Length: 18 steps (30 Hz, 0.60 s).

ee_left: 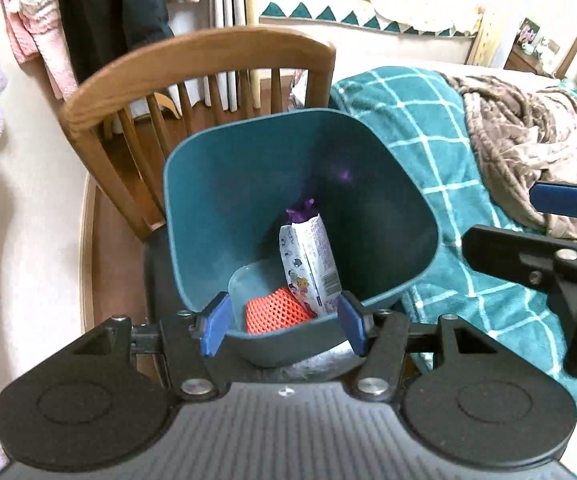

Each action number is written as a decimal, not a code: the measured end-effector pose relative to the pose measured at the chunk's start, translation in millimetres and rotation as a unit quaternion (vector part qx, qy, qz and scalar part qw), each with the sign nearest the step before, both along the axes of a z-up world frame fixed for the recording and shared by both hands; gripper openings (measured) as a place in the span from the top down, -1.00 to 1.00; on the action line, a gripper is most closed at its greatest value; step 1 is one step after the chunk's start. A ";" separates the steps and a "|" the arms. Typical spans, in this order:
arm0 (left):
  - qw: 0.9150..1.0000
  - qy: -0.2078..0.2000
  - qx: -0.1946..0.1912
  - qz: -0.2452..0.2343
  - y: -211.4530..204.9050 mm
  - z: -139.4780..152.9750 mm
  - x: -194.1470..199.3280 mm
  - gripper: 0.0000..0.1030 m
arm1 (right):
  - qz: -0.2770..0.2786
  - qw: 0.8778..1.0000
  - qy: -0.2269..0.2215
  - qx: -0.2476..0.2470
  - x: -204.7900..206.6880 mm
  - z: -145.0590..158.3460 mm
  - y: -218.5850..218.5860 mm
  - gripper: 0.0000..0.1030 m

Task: Collect trash
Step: 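Withdraw both tools and lower them back to the floor trash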

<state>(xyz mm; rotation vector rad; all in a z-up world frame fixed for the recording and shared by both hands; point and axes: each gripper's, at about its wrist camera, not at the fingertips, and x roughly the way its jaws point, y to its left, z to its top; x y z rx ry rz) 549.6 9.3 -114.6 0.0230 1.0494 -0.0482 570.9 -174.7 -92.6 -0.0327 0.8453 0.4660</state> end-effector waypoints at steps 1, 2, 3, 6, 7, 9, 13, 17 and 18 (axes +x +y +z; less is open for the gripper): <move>1.000 -0.004 0.002 0.001 -0.1 6.8 -6.7 -0.11 | 0.002 1.000 -0.003 0.001 -5.1 6.1 -2.3 -0.55; 1.000 -0.009 0.000 0.000 1.6 13.8 -12.9 -0.11 | 0.003 1.000 -0.006 0.005 -10.8 12.4 -5.0 -0.57; 1.000 -0.012 -0.003 0.000 2.7 19.1 -18.1 -0.11 | 0.003 1.000 -0.008 0.007 -16.0 17.1 -7.0 -0.58; 1.000 -0.019 -0.019 0.008 7.2 32.7 -36.7 -0.11 | 0.013 1.000 -0.015 0.011 -33.4 29.5 -12.9 -0.59; 0.999 -0.022 -0.023 0.008 7.4 36.2 -43.3 -0.11 | 0.016 1.000 -0.017 0.010 -38.8 31.6 -14.4 -0.60; 0.999 -0.029 -0.022 0.007 7.5 41.5 -55.4 -0.11 | 0.024 0.999 -0.020 0.011 -50.3 35.5 -17.2 -0.62; 0.999 -0.043 -0.029 0.004 8.6 44.6 -83.1 -0.35 | 0.036 0.999 -0.023 0.024 -74.2 36.5 -23.8 -0.82; 0.998 -0.044 -0.031 0.016 12.4 36.6 -110.3 -0.38 | 0.039 0.998 -0.019 0.035 -99.0 24.3 -30.7 -0.88; 0.998 -0.045 -0.032 0.019 13.2 33.0 -117.1 -0.42 | 0.039 0.998 -0.017 0.037 -104.6 19.5 -32.3 -0.89</move>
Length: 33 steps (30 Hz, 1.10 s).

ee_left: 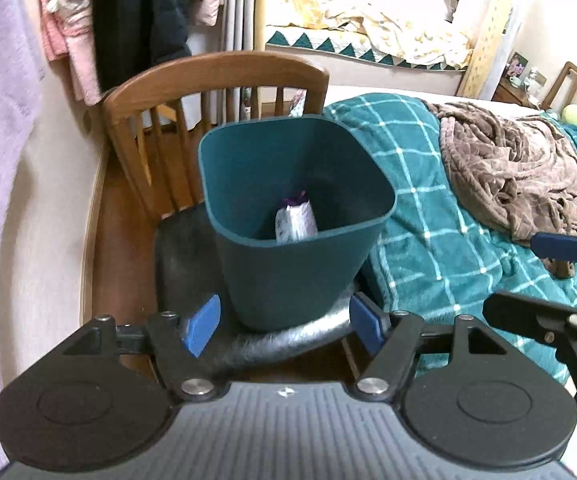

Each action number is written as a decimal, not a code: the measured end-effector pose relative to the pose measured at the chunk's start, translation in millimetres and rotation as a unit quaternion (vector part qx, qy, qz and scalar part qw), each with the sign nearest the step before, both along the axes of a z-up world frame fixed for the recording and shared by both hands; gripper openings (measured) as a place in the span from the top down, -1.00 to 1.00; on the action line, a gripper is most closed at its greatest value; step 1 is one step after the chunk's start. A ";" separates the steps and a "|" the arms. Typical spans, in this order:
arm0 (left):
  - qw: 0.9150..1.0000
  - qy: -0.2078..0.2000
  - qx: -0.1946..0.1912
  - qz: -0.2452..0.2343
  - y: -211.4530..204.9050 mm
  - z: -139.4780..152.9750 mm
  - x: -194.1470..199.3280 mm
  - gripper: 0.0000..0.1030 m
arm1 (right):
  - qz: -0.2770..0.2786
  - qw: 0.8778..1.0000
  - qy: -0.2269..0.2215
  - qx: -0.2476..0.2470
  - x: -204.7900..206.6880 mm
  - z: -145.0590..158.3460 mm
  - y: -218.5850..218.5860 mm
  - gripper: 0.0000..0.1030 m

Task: Collect trash
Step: 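Withdraw both tools and lower them back to the floor trash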

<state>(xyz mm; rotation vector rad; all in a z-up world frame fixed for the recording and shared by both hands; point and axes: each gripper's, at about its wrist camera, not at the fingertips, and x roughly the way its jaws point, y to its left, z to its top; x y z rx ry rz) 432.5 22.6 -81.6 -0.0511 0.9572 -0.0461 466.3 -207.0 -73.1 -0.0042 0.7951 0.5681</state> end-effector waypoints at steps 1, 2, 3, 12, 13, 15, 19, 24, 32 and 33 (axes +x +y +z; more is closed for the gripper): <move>1.000 -0.002 0.000 0.002 0.4 -3.7 -5.8 -0.47 | 0.000 1.000 0.002 -0.001 -6.2 -5.3 -1.4 -0.90; 1.000 -0.003 -0.002 0.005 1.3 -7.4 -11.6 -0.55 | 0.002 1.000 0.003 -0.002 -11.7 -10.8 -2.0 -0.92; 1.000 -0.004 -0.007 0.006 2.6 -11.4 -17.9 -0.55 | 0.004 1.000 0.002 -0.004 -17.8 -18.1 -2.7 -0.93; 0.999 0.029 -0.017 0.012 8.6 -83.1 -68.5 -0.76 | 0.048 0.998 0.011 -0.044 -67.1 -94.7 -1.4 -1.00; 0.999 0.039 -0.016 0.013 8.8 -96.6 -71.7 -0.76 | 0.053 0.997 0.018 -0.046 -71.8 -106.3 -1.3 -1.00; 0.998 0.057 -0.013 0.017 9.3 -123.0 -77.5 -0.76 | 0.057 0.996 0.034 -0.051 -79.5 -131.6 -1.0 -1.00; 0.994 0.097 -0.025 0.044 16.0 -185.9 -87.3 -0.76 | 0.055 0.993 0.066 -0.075 -92.2 -191.9 -1.6 -1.00; 0.985 0.151 -0.028 0.079 19.3 -269.4 -99.3 -0.76 | 0.070 0.988 0.092 -0.099 -104.4 -267.5 2.9 -1.00; 0.969 0.214 -0.010 0.122 10.5 -407.1 -120.3 -0.76 | 0.087 0.977 0.127 -0.144 -117.5 -385.7 6.0 -0.91; 0.967 0.222 -0.011 0.125 8.8 -422.2 -123.3 -0.76 | 0.085 0.976 0.132 -0.151 -118.3 -402.1 6.1 -0.88</move>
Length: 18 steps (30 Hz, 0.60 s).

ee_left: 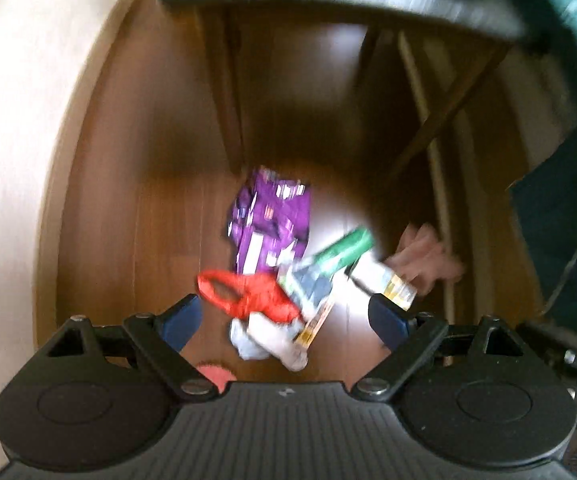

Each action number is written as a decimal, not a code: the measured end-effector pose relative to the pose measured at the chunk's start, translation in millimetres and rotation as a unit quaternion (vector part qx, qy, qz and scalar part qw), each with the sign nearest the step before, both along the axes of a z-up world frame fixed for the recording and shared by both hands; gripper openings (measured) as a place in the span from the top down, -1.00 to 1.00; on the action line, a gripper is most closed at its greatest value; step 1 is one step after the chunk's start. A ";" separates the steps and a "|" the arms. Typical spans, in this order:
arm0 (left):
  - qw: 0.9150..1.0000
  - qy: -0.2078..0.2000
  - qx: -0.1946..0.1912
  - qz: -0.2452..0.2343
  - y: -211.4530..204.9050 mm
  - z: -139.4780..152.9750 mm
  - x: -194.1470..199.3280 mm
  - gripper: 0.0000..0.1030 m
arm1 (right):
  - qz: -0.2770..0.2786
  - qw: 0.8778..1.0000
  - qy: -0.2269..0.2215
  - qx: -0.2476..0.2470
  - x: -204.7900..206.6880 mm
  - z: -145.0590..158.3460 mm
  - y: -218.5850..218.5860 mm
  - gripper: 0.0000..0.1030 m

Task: Collect trash
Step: 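Withdraw both tools and lower them back to the floor trash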

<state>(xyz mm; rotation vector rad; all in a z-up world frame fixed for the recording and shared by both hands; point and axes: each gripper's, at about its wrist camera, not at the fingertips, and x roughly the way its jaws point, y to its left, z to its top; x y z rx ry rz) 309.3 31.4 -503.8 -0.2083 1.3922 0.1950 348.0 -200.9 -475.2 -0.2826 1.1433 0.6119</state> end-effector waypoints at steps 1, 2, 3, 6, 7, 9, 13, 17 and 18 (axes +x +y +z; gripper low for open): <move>1.000 0.007 -0.003 0.001 -2.0 -16.4 -3.2 -0.76 | 0.000 1.000 0.004 -0.005 0.2 -14.9 0.0 -0.84; 1.000 0.015 -0.005 0.000 -4.3 -32.1 -6.3 -0.76 | 0.001 1.000 0.008 -0.011 -0.1 -31.9 0.7 -0.83; 1.000 0.024 -0.005 0.000 -6.0 -48.5 -10.2 -0.76 | 0.003 1.000 0.012 -0.014 -0.3 -46.7 1.5 -0.82; 0.999 0.053 -0.002 0.002 -8.3 -100.2 -21.5 -0.76 | 0.016 0.999 0.031 -0.025 2.8 -99.4 5.1 -0.77; 0.998 0.067 -0.001 0.003 -9.6 -119.2 -24.7 -0.76 | 0.023 0.999 0.039 -0.027 4.8 -118.3 6.5 -0.74; 0.996 0.091 -0.004 0.013 -9.3 -154.3 -32.7 -0.76 | 0.040 0.997 0.052 -0.033 7.2 -153.5 9.9 -0.70; 0.991 0.119 -0.024 0.052 -3.7 -212.4 -44.4 -0.76 | 0.072 0.994 0.061 -0.054 15.3 -220.0 14.7 -0.61; 0.986 0.136 -0.042 0.086 -1.9 -260.5 -50.4 -0.76 | 0.101 0.990 0.069 -0.068 21.7 -271.2 18.3 -0.50; 0.985 0.139 -0.047 0.096 -1.8 -271.6 -51.5 -0.76 | 0.111 0.989 0.072 -0.071 22.9 -284.8 20.7 -0.47</move>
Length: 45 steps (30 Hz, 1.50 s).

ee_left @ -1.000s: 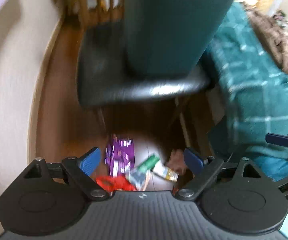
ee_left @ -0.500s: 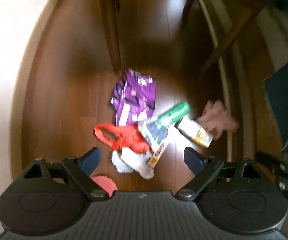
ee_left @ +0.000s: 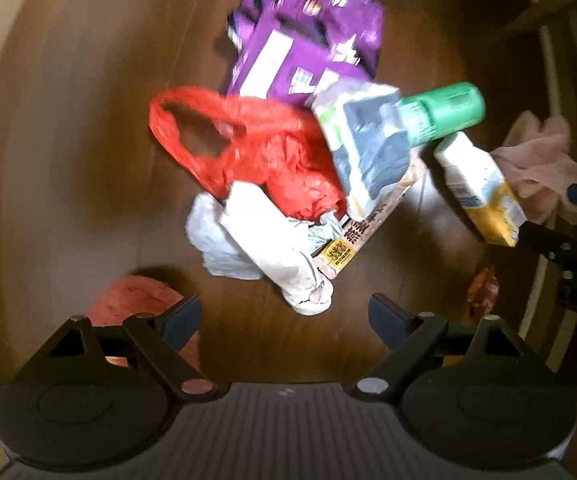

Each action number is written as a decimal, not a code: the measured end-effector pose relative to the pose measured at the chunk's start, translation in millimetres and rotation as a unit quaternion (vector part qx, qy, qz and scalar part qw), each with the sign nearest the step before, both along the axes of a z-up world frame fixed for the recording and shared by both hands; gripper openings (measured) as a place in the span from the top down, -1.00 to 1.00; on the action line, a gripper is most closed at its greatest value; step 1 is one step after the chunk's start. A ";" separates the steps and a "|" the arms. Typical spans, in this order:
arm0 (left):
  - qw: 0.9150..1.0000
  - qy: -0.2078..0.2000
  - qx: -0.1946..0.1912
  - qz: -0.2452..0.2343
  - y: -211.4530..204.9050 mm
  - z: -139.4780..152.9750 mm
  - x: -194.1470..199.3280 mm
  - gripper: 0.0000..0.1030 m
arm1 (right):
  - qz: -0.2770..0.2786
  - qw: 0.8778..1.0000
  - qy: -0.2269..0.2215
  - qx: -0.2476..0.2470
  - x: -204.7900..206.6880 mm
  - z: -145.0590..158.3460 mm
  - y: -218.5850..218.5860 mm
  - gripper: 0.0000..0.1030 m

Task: Collect trash
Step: 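Withdraw both tools and lower them back to the floor trash, then grasp the white tissue with the left tool while the right grasps the white bottle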

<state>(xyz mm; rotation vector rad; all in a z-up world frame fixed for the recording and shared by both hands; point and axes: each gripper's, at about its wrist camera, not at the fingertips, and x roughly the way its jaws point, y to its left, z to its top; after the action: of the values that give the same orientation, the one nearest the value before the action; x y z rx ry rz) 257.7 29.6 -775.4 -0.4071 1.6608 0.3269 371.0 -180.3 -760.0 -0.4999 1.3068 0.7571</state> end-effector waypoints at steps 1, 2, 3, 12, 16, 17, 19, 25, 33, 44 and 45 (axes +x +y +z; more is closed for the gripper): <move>1.000 0.002 -0.004 0.009 0.1 -9.6 -1.1 -0.76 | 0.008 1.000 0.003 -0.002 1.9 -10.7 1.4 -0.40; 1.000 0.004 -0.006 0.016 -0.4 -18.3 -1.2 -0.76 | 0.016 1.000 0.005 -0.005 3.3 -19.3 4.5 -0.38; 1.000 0.005 -0.009 0.023 -0.9 -27.6 -2.1 -0.76 | 0.027 1.000 0.002 -0.008 4.4 -30.6 7.9 -0.38; 0.998 0.017 -0.014 0.051 -1.1 -84.2 0.0 -0.76 | 0.092 0.995 -0.013 -0.035 14.8 -94.8 30.6 -0.38; 0.998 0.018 -0.020 0.056 -2.0 -96.7 4.2 -0.73 | 0.102 0.994 -0.012 -0.047 14.0 -108.4 36.0 -0.38; 0.998 0.018 -0.022 0.058 -2.3 -97.8 5.4 -0.69 | 0.103 0.993 -0.010 -0.049 13.7 -110.8 36.8 -0.36; 0.998 0.021 -0.027 0.060 -1.6 -100.0 7.1 -0.44 | 0.108 0.993 -0.010 -0.054 12.5 -114.7 38.5 -0.29; 0.996 0.034 -0.042 0.072 -2.6 -101.6 7.1 0.38 | 0.115 0.991 -0.018 -0.064 7.5 -117.1 36.8 -0.03; 0.997 0.034 -0.048 0.040 -11.9 -78.3 7.7 0.75 | 0.088 0.994 -0.022 -0.061 -10.6 -85.6 31.1 0.00; 0.998 -0.005 -0.063 0.019 -2.1 51.1 19.4 0.75 | -0.018 1.000 -0.004 -0.017 -28.8 43.2 17.3 0.00; 0.998 -0.012 -0.064 0.017 0.4 68.1 21.5 0.75 | -0.031 0.999 -0.003 -0.009 -28.0 61.4 15.6 0.00</move>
<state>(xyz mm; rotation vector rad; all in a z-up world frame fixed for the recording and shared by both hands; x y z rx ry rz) 279.3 30.0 -707.3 -0.5330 1.6588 0.2411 343.0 -164.7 -698.6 -0.4732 1.3177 0.6927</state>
